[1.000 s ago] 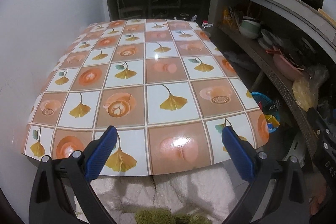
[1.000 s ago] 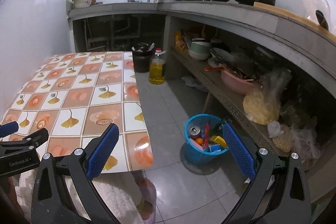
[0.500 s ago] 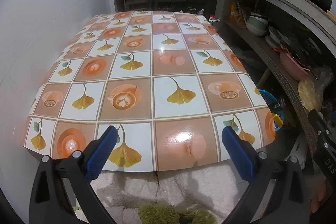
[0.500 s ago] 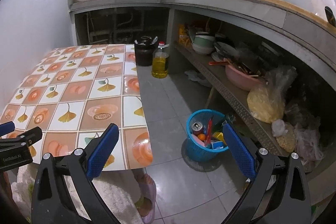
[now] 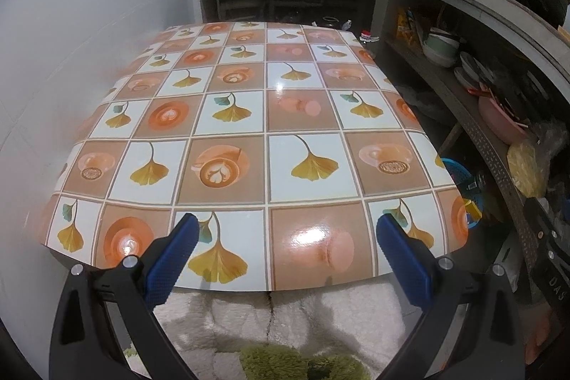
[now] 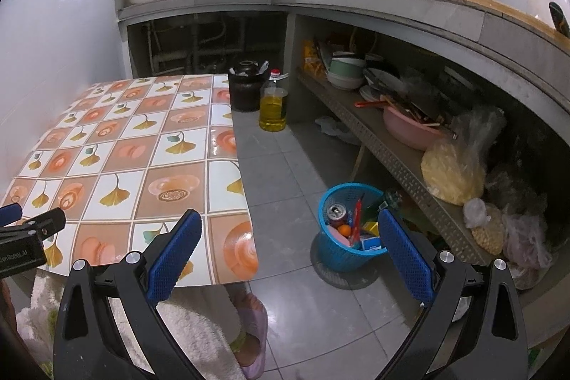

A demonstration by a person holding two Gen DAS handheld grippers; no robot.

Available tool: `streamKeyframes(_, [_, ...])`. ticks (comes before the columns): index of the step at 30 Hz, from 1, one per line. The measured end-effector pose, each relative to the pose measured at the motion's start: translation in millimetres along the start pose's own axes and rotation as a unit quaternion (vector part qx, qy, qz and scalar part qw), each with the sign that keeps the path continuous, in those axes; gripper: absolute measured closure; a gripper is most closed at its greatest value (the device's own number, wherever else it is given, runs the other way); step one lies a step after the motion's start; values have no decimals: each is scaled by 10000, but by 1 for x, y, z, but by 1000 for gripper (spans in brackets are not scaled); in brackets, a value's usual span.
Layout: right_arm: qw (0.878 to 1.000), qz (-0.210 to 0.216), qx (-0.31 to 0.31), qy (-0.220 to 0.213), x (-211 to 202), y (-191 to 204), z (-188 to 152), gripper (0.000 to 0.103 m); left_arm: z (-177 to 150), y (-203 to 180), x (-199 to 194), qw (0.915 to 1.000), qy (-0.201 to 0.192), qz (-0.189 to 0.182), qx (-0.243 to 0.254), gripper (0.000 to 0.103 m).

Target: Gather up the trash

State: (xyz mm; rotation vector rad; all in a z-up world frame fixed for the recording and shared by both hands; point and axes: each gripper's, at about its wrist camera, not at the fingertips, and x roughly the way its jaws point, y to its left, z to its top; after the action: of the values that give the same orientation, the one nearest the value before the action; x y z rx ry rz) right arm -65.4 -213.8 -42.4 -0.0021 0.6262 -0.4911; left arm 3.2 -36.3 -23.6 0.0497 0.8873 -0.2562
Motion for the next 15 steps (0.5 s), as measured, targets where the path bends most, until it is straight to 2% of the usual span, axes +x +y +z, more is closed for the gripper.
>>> streamKeyframes(15, [9998,-165,12,69,3,-8,-2,8,0,3,1,10000,19,16,-36,5])
